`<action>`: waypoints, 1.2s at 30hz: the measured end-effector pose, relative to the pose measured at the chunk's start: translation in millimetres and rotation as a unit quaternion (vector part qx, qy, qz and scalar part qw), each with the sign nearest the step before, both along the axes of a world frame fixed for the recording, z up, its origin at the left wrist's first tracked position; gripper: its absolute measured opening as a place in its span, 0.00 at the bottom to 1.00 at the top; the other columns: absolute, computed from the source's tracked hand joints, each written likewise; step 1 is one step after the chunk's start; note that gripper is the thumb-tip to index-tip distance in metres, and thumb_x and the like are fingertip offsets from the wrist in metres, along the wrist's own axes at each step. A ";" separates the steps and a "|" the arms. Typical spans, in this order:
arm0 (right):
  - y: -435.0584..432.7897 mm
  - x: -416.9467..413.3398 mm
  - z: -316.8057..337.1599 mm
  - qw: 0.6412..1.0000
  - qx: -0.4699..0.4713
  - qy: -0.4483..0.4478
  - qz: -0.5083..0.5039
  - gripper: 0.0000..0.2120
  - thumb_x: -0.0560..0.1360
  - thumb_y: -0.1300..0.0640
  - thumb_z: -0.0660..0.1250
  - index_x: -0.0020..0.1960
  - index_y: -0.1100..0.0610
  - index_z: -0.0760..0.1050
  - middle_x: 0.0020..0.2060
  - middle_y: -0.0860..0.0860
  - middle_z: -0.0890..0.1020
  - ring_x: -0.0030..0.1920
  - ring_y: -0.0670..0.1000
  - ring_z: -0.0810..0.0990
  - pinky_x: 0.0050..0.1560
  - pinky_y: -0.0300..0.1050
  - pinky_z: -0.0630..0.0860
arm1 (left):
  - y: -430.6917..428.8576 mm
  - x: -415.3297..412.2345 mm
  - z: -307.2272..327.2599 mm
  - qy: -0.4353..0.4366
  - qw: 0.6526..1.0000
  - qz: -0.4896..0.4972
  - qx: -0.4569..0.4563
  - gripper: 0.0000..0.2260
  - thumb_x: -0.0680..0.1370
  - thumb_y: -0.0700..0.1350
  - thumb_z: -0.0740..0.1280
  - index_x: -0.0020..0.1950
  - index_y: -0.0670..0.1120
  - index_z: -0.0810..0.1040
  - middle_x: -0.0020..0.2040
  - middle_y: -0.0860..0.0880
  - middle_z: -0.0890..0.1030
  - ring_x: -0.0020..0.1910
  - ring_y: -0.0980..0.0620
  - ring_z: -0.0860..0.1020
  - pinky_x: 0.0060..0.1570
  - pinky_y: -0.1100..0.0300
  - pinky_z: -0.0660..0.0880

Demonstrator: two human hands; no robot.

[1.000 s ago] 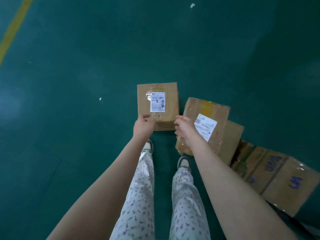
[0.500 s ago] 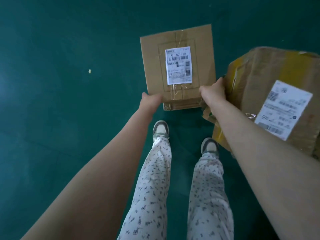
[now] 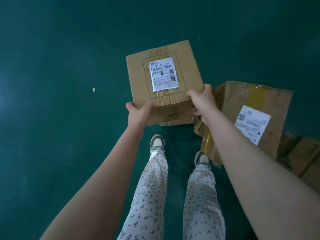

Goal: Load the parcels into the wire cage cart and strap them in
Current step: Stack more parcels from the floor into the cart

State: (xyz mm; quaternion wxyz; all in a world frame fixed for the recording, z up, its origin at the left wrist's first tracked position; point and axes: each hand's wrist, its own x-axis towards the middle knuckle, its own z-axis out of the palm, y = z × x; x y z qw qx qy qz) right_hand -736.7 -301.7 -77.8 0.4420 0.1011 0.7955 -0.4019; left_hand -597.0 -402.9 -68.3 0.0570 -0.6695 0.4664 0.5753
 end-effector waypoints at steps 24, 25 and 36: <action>84.3 -1.5 356.0 0.936 -0.125 0.206 -0.257 0.25 0.80 0.48 0.57 0.74 0.51 0.58 0.66 0.51 0.70 0.48 0.50 0.75 0.50 0.45 0.76 | 8.2 -73.8 356.1 0.245 0.918 -0.276 -0.145 0.21 0.78 0.58 0.60 0.67 0.50 0.61 0.57 0.49 0.72 0.54 0.48 0.73 0.52 0.53 0.70; 98.1 2.4 366.0 0.928 -0.122 0.219 -0.274 0.24 0.80 0.48 0.57 0.74 0.51 0.59 0.65 0.51 0.70 0.51 0.51 0.74 0.50 0.46 0.76 | 18.8 -77.0 363.2 0.253 0.910 -0.295 -0.144 0.21 0.78 0.58 0.60 0.67 0.51 0.61 0.58 0.49 0.72 0.54 0.48 0.73 0.53 0.53 0.70; 219.5 61.2 415.6 0.842 -0.087 0.298 -0.441 0.19 0.80 0.50 0.58 0.69 0.53 0.65 0.48 0.46 0.72 0.50 0.52 0.73 0.44 0.43 0.74 | 130.4 -83.6 402.8 0.313 0.835 -0.433 -0.129 0.16 0.79 0.57 0.59 0.62 0.51 0.63 0.56 0.49 0.72 0.50 0.49 0.73 0.48 0.55 0.70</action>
